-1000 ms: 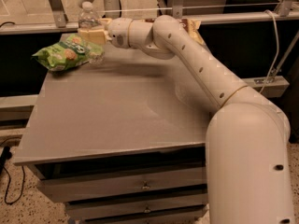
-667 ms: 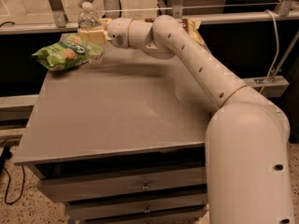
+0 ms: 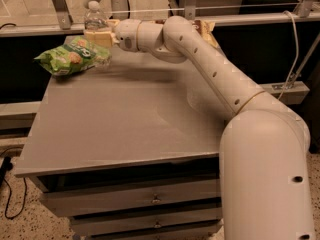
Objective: Move water bottle near green rice chip bag
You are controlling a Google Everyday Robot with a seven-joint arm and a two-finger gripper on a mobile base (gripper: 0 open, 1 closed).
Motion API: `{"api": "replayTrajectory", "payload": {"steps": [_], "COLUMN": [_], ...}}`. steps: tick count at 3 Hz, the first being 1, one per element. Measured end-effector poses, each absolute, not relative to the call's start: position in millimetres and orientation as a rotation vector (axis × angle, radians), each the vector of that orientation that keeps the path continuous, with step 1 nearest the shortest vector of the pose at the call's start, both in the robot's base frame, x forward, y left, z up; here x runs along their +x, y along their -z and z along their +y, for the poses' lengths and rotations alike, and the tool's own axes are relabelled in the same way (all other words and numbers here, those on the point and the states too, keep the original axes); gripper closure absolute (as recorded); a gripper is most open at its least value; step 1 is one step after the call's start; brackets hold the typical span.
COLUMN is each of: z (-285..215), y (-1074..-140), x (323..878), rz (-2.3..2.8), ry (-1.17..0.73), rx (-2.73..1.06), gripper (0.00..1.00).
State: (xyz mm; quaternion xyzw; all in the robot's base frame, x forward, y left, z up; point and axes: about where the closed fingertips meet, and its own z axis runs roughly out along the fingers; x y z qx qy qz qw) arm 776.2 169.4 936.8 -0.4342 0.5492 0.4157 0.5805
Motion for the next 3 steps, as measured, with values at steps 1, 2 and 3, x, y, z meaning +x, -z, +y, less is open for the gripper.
{"api": "replayTrajectory", "payload": {"steps": [1, 2, 3], "z": [151.5, 129.1, 118.4], "y": [-957.6, -986.7, -994.3], "x": [764.1, 746.2, 733.7], "rz": [1.301, 1.306, 1.311], "ry": [-0.933, -0.882, -0.877], "rx": [-1.036, -1.057, -1.051], "gripper": [1.00, 1.00, 1.00]}}
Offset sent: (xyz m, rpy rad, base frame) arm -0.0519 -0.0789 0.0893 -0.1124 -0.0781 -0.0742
